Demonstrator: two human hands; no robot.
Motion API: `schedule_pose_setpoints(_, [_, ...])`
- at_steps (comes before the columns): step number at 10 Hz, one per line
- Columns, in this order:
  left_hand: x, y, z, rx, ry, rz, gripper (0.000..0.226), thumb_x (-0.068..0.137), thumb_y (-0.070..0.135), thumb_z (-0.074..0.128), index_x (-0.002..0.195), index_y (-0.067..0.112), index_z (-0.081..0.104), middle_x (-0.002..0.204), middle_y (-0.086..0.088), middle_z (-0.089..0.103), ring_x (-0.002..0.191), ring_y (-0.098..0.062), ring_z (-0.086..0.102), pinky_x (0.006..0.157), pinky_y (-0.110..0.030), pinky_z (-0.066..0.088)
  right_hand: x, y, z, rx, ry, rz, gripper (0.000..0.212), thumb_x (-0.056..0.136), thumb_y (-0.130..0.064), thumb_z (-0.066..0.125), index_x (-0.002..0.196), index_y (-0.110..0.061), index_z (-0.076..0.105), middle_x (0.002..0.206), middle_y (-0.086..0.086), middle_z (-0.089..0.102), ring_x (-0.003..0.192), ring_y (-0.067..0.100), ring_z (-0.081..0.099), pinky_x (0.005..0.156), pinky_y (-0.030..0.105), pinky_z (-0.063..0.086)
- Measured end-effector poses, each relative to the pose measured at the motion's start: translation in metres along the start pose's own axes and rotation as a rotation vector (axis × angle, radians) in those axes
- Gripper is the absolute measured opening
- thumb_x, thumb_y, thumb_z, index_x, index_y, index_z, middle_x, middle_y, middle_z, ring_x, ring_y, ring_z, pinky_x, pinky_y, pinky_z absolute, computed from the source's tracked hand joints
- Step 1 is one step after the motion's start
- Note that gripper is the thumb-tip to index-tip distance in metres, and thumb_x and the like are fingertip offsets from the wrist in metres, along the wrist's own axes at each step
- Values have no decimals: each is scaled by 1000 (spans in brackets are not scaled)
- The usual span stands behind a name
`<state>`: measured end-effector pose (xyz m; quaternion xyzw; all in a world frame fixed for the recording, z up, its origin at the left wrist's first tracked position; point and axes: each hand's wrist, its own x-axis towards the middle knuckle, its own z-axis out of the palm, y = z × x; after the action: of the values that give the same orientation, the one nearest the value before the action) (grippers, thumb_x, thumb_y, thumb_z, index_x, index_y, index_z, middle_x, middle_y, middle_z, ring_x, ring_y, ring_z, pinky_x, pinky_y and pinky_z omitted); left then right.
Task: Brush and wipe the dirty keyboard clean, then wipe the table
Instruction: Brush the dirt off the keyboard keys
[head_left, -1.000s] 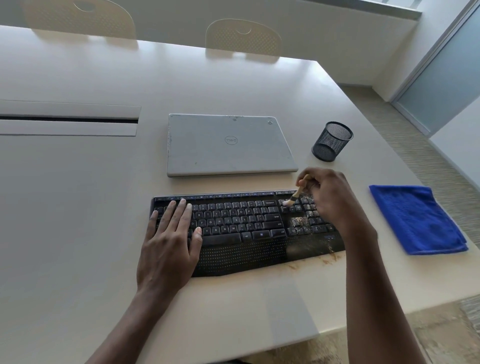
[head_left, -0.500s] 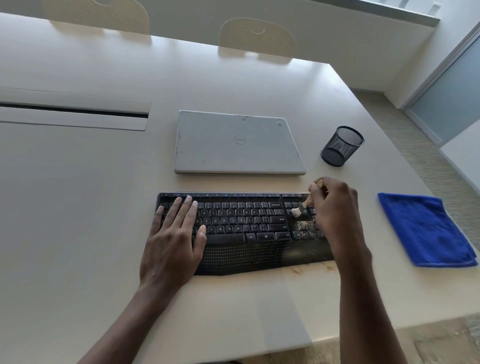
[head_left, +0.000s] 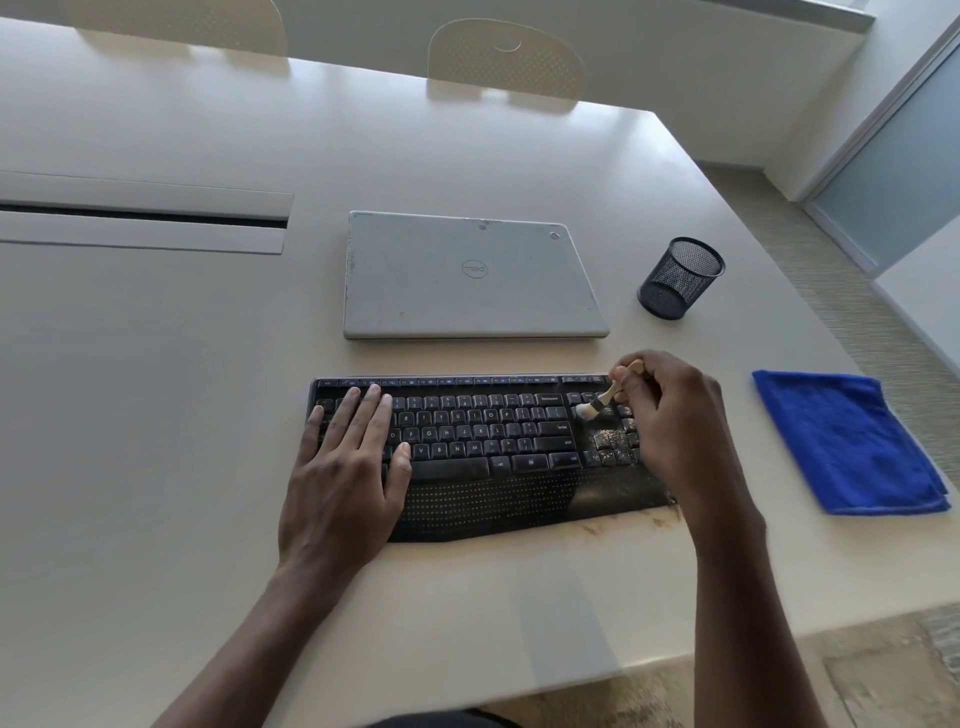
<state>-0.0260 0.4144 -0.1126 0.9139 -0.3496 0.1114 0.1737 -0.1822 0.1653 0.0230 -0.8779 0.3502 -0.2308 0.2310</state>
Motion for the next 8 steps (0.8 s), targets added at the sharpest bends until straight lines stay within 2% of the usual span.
schedule_pose_setpoints(1, [0, 0, 0, -2, -1, 5, 62, 103, 43, 39, 156, 11, 48, 165, -7, 41, 156, -20, 32, 129, -49, 23, -7, 5, 0, -23, -96, 47, 13, 102, -18, 62, 96, -17, 74, 86, 1, 71, 76, 14, 65, 68, 23, 48])
schedule_pose_setpoints(2, [0, 0, -1, -3, 2, 4, 62, 103, 43, 39, 156, 10, 48, 164, -8, 41, 156, -20, 32, 128, -49, 23, -11, 5, -8, -49, -133, 58, 14, 102, -16, 62, 95, -18, 75, 86, 1, 70, 71, 4, 60, 60, 8, 41])
schedule_pose_setpoints(4, [-1, 0, -1, -14, 9, 6, 62, 103, 42, 40, 155, 10, 48, 164, -7, 42, 156, -21, 33, 129, -49, 22, -13, -7, -11, 37, -27, 48, 15, 102, -8, 61, 95, -9, 74, 86, 4, 71, 68, -9, 64, 57, -2, 39])
schedule_pose_setpoints(5, [0, 0, -1, -17, 9, 6, 62, 103, 42, 40, 155, 10, 48, 164, -8, 42, 156, -21, 33, 129, -49, 23, -22, -5, -9, -13, -58, 79, 15, 102, -12, 62, 95, -14, 75, 87, 2, 72, 76, 4, 67, 61, -1, 41])
schedule_pose_setpoints(6, [0, 1, -1, -18, 11, 5, 62, 103, 42, 40, 155, 10, 48, 164, -8, 42, 156, -21, 33, 129, -49, 23, -29, -4, -15, -28, -96, 107, 15, 103, -14, 61, 96, -16, 75, 86, 1, 72, 75, 4, 65, 59, 0, 41])
schedule_pose_setpoints(8, [0, 0, -1, -10, 10, 6, 62, 103, 42, 40, 156, 10, 47, 165, -8, 41, 156, -21, 32, 129, -49, 23, -29, -3, -15, -36, 17, 95, 15, 102, -12, 61, 99, -12, 76, 86, 1, 74, 75, 10, 67, 62, 0, 41])
